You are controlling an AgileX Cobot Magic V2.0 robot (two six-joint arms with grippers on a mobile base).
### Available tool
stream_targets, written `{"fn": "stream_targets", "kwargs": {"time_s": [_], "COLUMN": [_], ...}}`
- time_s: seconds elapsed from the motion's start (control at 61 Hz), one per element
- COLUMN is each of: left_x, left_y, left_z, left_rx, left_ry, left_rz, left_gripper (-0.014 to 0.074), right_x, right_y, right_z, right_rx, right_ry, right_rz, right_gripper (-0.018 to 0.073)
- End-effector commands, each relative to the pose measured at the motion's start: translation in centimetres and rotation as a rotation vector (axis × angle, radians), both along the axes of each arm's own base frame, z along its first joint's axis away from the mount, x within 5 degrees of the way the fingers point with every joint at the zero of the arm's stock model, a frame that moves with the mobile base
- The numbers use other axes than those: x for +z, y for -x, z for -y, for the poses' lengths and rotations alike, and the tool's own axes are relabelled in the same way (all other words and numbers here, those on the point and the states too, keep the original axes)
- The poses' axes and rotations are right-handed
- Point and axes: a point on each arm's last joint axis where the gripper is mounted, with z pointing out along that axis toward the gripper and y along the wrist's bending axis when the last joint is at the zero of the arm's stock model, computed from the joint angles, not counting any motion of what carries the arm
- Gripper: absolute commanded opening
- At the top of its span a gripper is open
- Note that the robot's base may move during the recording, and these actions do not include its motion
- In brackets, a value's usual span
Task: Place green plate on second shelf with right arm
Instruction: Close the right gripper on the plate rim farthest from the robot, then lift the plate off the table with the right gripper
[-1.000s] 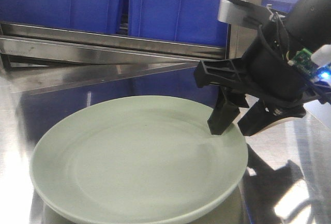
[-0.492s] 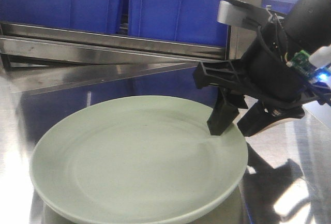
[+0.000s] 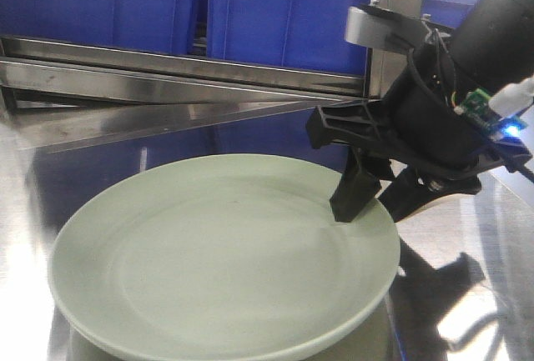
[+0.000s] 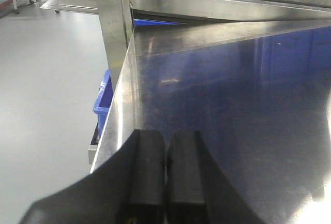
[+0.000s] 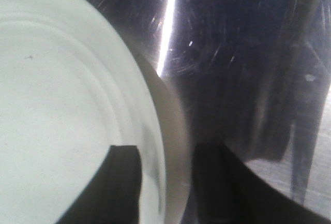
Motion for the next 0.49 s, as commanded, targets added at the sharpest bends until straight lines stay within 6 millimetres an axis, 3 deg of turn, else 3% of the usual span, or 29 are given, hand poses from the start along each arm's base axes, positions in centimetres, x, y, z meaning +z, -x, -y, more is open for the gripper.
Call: {"fn": "stream_targets", "kwargs": {"time_s": [0.0, 0.197, 0.475], "left_x": [-0.5, -0.5, -0.5], "left_y": [-0.1, -0.1, -0.1], "left_z": [0.0, 0.0, 0.0], "left_rx": [0.002, 0.002, 0.002], "left_ry": [0.0, 0.0, 0.0], "left_rz": [0.061, 0.061, 0.061], "left_gripper": [0.0124, 0.0124, 0.0124], "right_x": [2.1, 2.6, 6.5], "right_y": [-0.7, -0.9, -1.2], "right_z": [-0.2, -0.3, -0.5], "right_rx": [-0.021, -0.023, -0.025], "right_ry": [-0.059, -0.072, -0.145], "right_rz": [0.095, 0.118, 0.231], "right_gripper": [0.0243, 0.0046, 0.0051]}}
